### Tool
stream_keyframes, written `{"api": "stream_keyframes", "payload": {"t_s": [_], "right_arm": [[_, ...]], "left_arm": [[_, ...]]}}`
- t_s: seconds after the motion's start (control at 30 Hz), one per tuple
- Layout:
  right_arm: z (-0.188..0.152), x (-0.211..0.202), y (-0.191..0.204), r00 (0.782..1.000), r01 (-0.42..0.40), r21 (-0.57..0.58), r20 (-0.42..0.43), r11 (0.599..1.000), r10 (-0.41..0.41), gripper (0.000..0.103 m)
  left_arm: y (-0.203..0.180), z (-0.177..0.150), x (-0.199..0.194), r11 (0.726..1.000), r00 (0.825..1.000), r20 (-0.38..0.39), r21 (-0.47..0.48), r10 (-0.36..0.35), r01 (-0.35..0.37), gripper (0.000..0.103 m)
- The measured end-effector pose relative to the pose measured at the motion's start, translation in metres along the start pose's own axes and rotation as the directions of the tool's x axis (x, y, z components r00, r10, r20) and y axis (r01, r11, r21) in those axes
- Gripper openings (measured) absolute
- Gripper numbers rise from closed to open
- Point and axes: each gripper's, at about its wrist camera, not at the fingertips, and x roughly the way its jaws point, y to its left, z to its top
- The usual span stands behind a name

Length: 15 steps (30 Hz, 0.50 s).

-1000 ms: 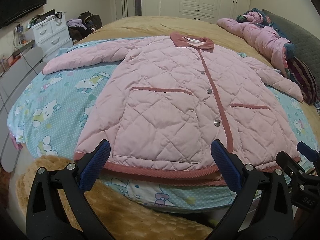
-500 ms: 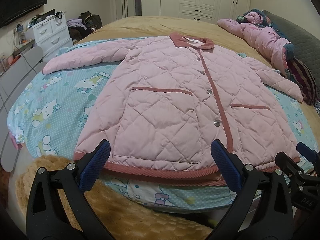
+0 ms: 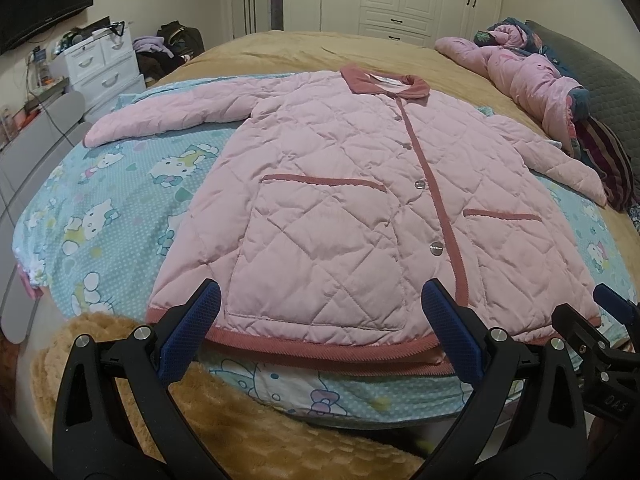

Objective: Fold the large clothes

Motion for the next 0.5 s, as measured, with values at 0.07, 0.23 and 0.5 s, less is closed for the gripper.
{"api": "stream_keyframes", "payload": {"t_s": [0.07, 0.23, 0.5], "right_arm": [[0.002, 0.002, 0.001, 1.0, -0.006, -0.002, -0.002, 1.0, 0.006, 0.099], [0.014, 0.008, -0.003, 1.0, 0.0, 0.0, -0.006, 1.0, 0.0, 0.099], [0.043, 0.021, -0.013, 1.0, 0.019, 0.014, 0.003, 1.0, -0.019, 0.099]], "left_arm": [[0.001, 0.003, 0.004, 1.0, 1.0, -0.007, -0.002, -0.005, 0.005, 0.094], [0.002, 0.016, 0.016, 1.0, 1.0, -0.015, 0.0, -0.014, 0.014, 0.094], [-0.003, 0.044, 0.033, 0.998, 0.998, -0.019, -0.003, -0.058, 0.058, 0.094]]}}
